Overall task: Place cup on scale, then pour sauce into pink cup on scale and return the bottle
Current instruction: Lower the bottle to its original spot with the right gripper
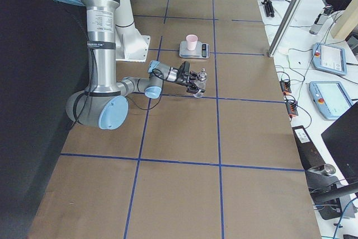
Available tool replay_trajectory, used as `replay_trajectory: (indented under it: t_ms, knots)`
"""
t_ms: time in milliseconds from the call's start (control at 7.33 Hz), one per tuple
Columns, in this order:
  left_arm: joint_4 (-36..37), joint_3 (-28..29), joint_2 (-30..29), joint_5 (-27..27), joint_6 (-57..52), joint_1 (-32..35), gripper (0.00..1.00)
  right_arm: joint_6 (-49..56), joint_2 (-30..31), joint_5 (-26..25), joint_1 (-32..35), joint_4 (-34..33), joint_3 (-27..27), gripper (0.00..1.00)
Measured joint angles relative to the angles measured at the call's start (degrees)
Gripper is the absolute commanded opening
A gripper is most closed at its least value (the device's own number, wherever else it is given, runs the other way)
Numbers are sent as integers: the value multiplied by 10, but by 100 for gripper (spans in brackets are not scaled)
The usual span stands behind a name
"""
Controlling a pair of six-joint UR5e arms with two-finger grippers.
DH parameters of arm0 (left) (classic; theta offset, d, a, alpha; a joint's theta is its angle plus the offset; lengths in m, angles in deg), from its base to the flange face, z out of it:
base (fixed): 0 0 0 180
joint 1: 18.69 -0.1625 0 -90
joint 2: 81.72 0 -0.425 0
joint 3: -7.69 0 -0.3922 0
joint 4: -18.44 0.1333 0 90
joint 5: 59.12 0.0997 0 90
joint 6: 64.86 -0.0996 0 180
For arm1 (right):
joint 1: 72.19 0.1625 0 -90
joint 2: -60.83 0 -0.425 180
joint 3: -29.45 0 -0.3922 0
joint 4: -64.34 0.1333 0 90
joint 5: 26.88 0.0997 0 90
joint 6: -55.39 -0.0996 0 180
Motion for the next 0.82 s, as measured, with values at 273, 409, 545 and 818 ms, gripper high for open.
replay_trajectory:
  t_ms: [273,409,545,818]
  knots:
    - [-1,0,0,0,1,0,100,0,3,0,-2,6,-7,0]
    - [-1,0,-1,0,1,0,100,-1,3,0,-3,7,-9,0]
    - [0,0,-1,0,0,-1,100,-1,3,0,-3,9,-10,0]
    - [0,0,-1,0,0,-1,100,-1,3,0,-5,18,-11,24]
